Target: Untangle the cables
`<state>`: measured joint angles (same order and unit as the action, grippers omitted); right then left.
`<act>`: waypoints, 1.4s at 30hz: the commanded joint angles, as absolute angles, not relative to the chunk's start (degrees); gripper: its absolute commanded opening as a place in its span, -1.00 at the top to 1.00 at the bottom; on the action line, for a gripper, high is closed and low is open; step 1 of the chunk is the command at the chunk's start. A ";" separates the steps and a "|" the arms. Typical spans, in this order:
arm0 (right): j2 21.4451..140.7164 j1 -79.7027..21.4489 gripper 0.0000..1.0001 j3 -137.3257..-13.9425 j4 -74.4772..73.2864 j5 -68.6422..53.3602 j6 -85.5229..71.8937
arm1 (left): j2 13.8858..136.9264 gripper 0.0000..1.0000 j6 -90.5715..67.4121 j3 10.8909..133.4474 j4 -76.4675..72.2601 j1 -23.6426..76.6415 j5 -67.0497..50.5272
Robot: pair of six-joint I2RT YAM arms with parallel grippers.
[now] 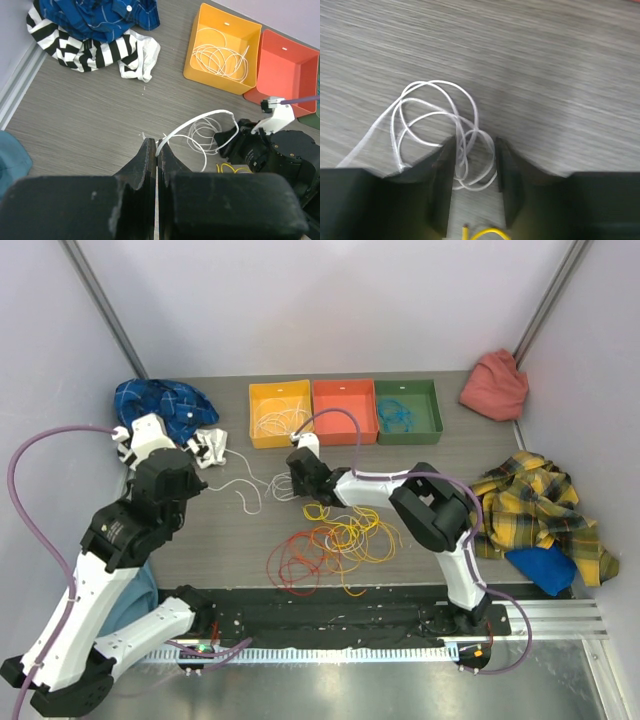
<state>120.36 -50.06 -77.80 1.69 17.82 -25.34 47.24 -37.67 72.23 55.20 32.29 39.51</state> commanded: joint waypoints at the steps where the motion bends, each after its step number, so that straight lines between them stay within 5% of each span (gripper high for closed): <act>1: 118.32 -48.87 0.60 -77.35 -3.87 23.37 -25.31 | 46.58 1.00 -37.71 75.14 55.37 32.43 43.15; 2: 116.91 -48.08 0.98 -74.73 -3.87 23.64 -25.92 | 46.67 1.00 -37.44 75.58 55.28 32.43 43.76; 14: 76.06 -41.93 0.99 -61.61 -11.15 32.78 -24.96 | 52.55 1.00 -34.63 75.14 50.45 32.26 46.31; 31: 58.18 -41.13 0.98 -53.71 -8.88 17.77 -25.40 | 67.50 1.00 -42.89 59.34 43.87 26.19 30.06; 32: 58.44 -41.05 0.98 -53.88 -8.70 16.88 -25.23 | 67.50 0.92 -42.80 58.98 43.42 25.76 29.71; 36: 60.55 -41.04 0.99 -54.58 -7.30 13.28 -25.57 | 67.15 -0.81 -42.36 59.85 45.43 22.59 30.57; 37: 60.90 -41.13 0.98 -54.84 -6.95 12.84 -25.75 | 66.71 -0.97 -42.54 60.64 46.14 22.24 31.28; 42: 63.01 -42.01 0.98 -55.37 -5.10 10.64 -25.84 | 61.27 -1.00 -42.37 60.65 44.93 21.53 31.21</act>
